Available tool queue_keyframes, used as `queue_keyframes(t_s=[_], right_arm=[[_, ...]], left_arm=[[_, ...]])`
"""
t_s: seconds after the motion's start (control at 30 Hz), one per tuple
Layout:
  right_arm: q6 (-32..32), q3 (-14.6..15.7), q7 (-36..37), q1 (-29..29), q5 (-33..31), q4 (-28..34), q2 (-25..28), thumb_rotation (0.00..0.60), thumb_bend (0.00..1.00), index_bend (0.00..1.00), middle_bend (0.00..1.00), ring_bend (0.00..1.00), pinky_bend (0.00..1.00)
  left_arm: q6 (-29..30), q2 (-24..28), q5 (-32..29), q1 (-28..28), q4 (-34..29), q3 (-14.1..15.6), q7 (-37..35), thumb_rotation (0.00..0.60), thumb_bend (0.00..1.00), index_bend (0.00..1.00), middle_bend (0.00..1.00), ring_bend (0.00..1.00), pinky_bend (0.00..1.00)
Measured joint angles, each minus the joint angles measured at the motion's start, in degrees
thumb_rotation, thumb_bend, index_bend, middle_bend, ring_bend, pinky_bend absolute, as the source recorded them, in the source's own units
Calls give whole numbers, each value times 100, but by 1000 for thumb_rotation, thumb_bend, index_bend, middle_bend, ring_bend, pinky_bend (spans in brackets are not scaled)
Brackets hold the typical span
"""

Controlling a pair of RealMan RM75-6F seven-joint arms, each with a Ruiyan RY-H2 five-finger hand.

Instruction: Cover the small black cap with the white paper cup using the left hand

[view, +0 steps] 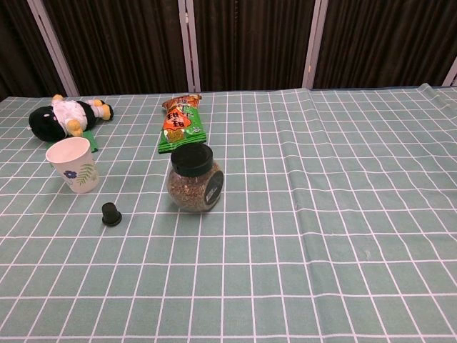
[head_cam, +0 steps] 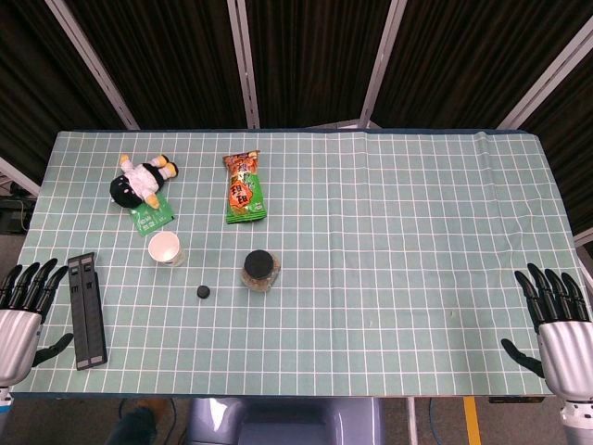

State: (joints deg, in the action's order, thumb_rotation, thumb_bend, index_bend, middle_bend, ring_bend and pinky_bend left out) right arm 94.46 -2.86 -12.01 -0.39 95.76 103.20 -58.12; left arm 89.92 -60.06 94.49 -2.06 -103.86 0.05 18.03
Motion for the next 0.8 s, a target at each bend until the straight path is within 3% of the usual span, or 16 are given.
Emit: queue_keyframes(t_s=[0.27,0.4,0.67,0.8], right_arm=[[23,-1,69,-13,15,39,28,600,0,0,0,0,0],[-9,-43,110,17,-43,51,38,600,0,0,0,0,0],[-413,-218,-18,215,-573,2,-61,600,0,0,0,0,0],[-504,-263,-101,279,-668,-56,-134,600,0,0,0,0,0]], left_arm=[[-97,-45,-67,-67,106,-51,-11,600,0,0,0,0,0],[-423,-186,-110,-345,324,-182,74,600,0,0,0,0,0],[-2274,-1144,-434,-1717,1612,-600,1365,600,0,0,0,0,0],[-2898,-1738,-560,-2343,2426,-712,1571,600,0,0,0,0,0]])
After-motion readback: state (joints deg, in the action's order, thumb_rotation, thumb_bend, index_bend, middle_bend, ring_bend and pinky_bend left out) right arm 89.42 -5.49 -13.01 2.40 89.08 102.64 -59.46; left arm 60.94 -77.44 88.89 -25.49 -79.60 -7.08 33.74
